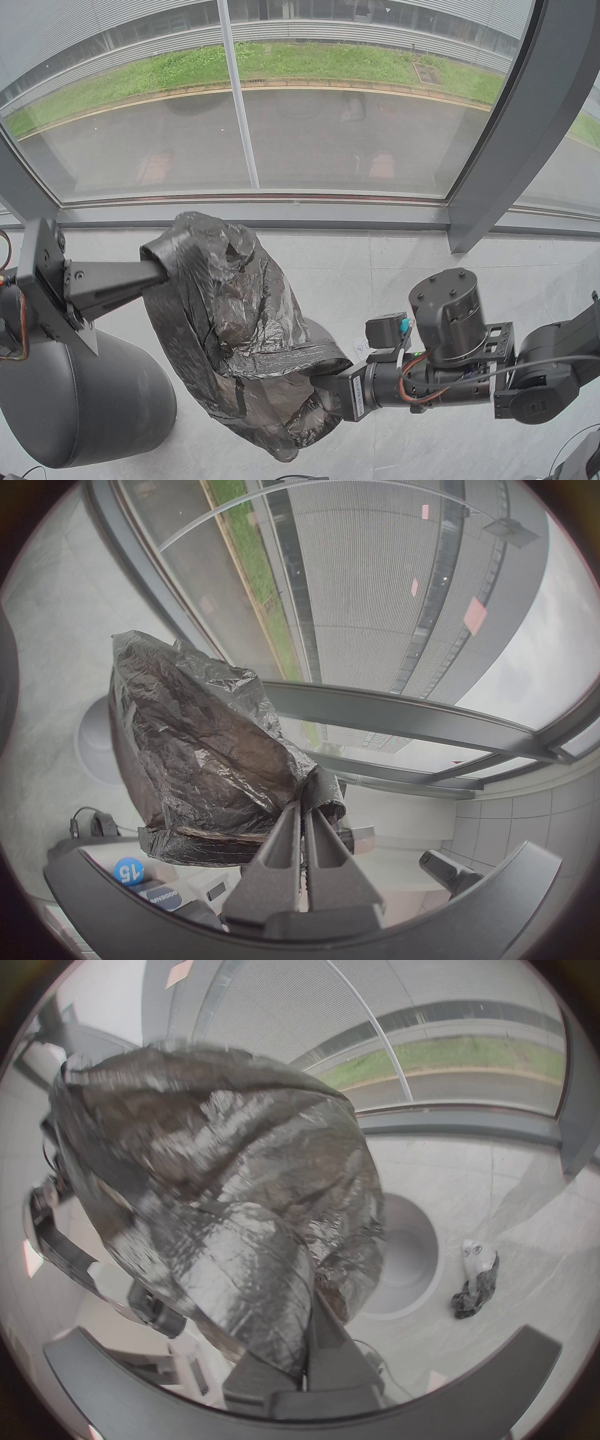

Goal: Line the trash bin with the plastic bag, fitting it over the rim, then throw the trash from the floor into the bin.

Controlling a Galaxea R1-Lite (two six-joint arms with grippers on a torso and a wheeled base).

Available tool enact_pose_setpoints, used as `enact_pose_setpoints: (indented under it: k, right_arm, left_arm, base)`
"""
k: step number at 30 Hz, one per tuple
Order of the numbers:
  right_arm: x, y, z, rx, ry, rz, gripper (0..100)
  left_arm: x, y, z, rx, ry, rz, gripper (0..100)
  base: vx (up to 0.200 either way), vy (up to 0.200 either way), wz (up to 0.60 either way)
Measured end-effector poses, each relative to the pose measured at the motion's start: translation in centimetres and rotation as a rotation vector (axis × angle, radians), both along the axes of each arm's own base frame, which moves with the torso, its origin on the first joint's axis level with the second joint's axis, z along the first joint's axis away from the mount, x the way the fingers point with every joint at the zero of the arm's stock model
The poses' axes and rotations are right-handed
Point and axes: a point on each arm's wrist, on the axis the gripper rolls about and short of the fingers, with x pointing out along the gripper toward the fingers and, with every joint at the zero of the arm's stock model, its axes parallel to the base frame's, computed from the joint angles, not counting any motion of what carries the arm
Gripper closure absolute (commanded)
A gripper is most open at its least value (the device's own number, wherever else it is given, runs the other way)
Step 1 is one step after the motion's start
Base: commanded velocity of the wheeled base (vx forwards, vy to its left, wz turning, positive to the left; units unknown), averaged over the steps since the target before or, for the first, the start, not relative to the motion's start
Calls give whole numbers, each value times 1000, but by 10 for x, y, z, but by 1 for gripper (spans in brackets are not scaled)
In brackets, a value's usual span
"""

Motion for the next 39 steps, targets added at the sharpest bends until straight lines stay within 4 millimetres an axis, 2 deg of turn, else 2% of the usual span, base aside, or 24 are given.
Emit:
enact_pose_setpoints:
  k: [7, 15, 29, 39]
  right_arm:
    - [2, -11, 23, 130, 113, 47, 100]
    - [3, -17, 27, 136, 234, 65, 100]
    - [-3, -20, 13, 69, 381, 115, 100]
    - [3, -13, -2, 37, 415, 113, 100]
  left_arm:
    - [7, -3, -27, 31, 96, -69, 100]
    - [9, -3, -55, 85, 161, -74, 100]
    - [7, -2, -86, 129, 270, -76, 100]
    - [21, -7, -104, 168, 332, -82, 100]
  base:
    - [0, 0, 0]
    - [0, 0, 0]
    - [0, 0, 0]
    - [0, 0, 0]
